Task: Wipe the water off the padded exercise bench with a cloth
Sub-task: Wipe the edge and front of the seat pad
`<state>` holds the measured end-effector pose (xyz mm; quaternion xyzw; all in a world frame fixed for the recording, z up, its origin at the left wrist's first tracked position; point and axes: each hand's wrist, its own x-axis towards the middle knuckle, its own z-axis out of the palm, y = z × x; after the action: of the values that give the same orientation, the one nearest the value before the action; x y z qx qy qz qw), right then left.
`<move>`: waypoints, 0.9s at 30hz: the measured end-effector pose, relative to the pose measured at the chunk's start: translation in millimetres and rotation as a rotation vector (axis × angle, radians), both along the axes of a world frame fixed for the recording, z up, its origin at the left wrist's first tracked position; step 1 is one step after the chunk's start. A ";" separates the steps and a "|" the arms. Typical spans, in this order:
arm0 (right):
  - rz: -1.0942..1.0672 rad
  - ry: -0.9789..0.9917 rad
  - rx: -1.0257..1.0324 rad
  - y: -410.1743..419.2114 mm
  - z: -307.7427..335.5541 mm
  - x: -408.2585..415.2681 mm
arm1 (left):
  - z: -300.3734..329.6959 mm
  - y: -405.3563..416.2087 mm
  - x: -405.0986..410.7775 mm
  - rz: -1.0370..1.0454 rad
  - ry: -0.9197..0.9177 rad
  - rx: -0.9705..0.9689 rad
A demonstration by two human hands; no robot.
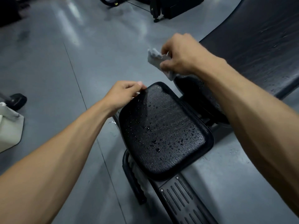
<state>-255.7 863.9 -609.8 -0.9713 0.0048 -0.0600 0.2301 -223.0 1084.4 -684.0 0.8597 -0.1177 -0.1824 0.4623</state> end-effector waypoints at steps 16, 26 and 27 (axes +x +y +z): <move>0.102 0.259 -0.261 16.1 -19.0 26.8 | -28.7 13.7 -14.9 0.106 0.086 -0.300; 0.072 0.186 -0.210 25.6 -27.4 20.2 | -33.2 12.6 -15.5 0.114 0.048 -0.351; 0.071 0.186 -0.194 23.5 -27.8 17.3 | -34.2 11.7 -16.1 0.122 0.037 -0.356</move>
<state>-238.4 887.4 -637.6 -0.9900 -0.0144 0.0381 0.1354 -239.1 1096.1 -718.2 0.7664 -0.0871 -0.1460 0.6195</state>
